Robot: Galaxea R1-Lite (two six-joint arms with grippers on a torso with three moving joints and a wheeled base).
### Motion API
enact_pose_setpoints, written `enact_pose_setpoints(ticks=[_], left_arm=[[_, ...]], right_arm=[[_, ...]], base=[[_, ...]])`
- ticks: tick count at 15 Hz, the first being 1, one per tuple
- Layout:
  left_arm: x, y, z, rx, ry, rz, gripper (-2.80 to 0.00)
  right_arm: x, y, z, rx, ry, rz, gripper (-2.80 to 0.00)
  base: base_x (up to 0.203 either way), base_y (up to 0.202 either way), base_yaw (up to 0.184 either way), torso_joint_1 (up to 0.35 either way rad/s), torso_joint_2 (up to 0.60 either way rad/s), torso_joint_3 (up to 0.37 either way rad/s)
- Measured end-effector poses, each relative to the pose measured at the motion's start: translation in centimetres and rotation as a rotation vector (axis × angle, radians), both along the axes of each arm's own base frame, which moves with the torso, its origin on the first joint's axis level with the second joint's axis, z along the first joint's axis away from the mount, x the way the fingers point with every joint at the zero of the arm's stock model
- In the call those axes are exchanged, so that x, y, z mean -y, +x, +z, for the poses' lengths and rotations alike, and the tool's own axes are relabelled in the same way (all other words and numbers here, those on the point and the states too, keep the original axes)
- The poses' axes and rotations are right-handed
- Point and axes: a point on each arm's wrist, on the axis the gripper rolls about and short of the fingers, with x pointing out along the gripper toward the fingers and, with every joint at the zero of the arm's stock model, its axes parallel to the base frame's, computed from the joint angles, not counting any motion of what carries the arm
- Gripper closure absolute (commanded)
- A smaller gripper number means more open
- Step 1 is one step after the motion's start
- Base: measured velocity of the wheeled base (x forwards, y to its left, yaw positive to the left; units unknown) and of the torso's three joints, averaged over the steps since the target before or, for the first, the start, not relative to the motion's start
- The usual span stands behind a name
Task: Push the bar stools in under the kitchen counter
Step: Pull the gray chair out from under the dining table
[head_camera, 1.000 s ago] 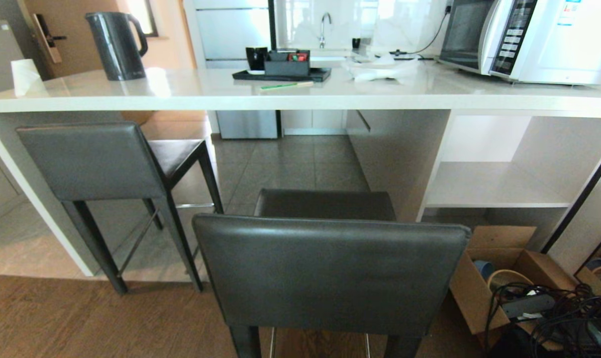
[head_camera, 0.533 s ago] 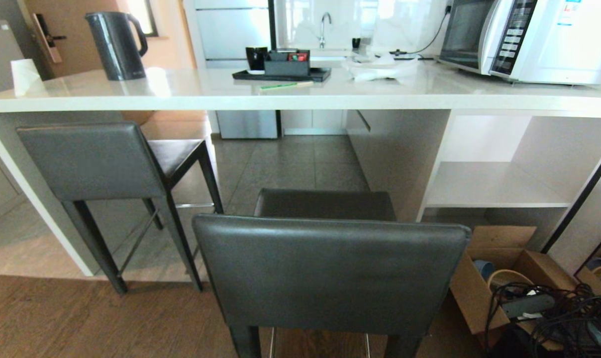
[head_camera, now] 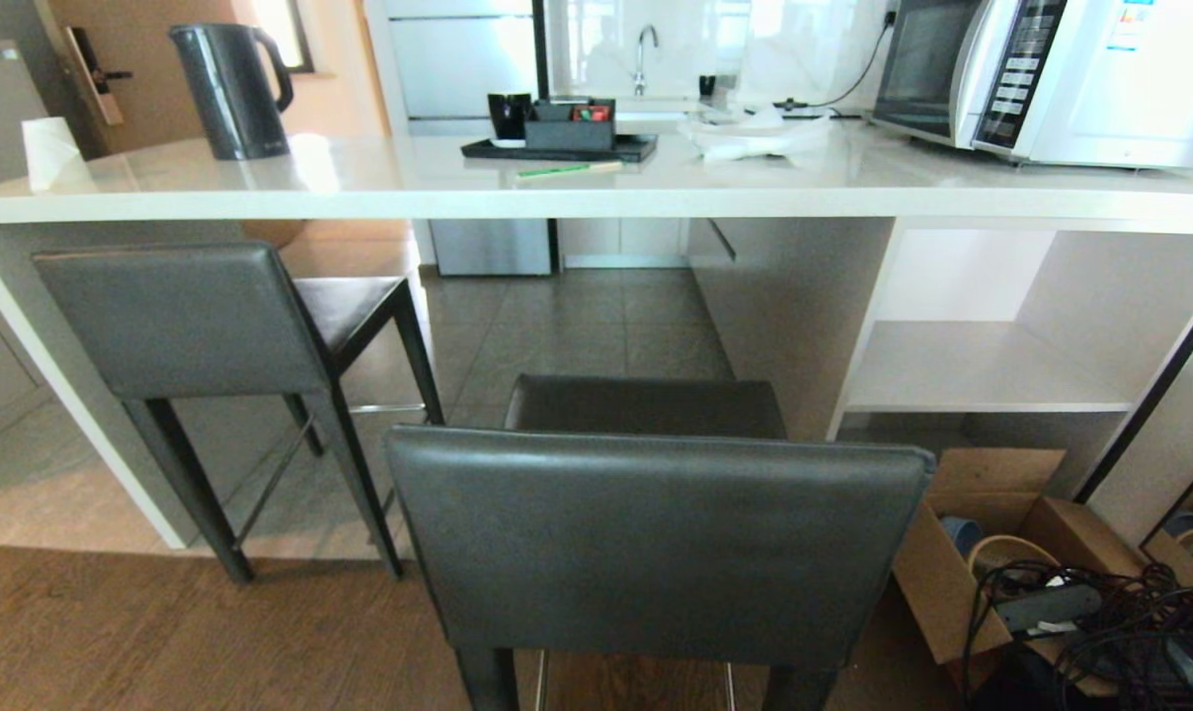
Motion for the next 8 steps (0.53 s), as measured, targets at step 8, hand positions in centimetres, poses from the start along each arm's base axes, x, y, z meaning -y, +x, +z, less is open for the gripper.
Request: enact_pose_setpoints(ticks=[8], left_arm=[[0.0, 0.8, -2.5, -0.087, 0.023, -0.009, -2.8]], right_arm=[[-0.3, 1.0, -2.6, -0.066, 0.064, 0.141, -2.8]], base=[[0.0, 0.0, 0.0, 0.0, 0.0, 0.0]])
